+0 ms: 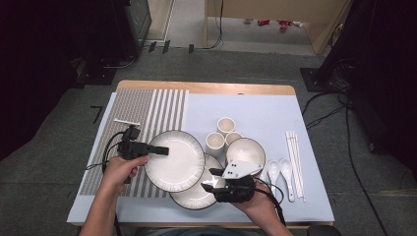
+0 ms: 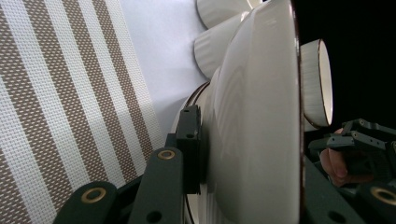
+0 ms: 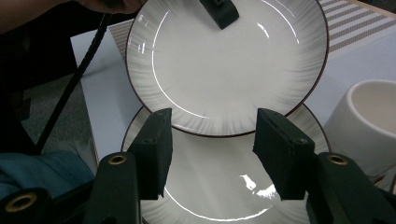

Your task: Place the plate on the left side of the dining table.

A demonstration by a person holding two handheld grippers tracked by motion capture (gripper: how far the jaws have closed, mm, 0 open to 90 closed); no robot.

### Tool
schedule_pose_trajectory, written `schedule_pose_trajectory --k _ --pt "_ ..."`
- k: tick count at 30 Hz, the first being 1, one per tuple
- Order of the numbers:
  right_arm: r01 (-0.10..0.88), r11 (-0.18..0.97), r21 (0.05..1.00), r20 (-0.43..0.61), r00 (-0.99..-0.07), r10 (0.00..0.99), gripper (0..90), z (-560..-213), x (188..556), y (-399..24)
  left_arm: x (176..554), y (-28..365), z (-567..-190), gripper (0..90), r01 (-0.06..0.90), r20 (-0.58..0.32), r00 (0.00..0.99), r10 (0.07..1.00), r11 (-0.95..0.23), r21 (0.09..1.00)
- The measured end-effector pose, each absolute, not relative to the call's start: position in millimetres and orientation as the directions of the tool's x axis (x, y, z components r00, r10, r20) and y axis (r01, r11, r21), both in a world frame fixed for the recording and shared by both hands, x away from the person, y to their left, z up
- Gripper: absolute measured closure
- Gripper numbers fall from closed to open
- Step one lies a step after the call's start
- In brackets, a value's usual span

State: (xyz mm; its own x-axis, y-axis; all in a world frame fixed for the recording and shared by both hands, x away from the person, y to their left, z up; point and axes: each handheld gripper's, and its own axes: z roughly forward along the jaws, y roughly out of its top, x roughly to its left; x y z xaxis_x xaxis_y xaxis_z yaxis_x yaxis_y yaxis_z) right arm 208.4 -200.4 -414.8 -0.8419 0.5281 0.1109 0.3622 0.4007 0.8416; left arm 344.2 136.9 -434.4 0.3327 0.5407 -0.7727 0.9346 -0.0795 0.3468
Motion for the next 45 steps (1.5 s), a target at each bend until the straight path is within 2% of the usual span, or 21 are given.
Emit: schedule_pose_trajectory --k 13,32,45 --pt "0.369 0.408 0.835 0.113 -0.841 0.529 47.0 -407 224 -209 350 145 -434 74.9 0.94 -0.773 0.312 0.553 -0.061 0.336" --pt "0.386 0.375 0.843 0.118 -0.813 0.571 47.1 -398 225 -228 354 158 -430 75.0 0.933 -0.754 0.315 0.576 -0.043 0.357" --pt "0.388 0.38 0.84 0.11 -0.807 0.581 47.4 -394 225 -232 354 169 -427 75.0 0.93 -0.767 0.297 0.569 0.011 0.368"
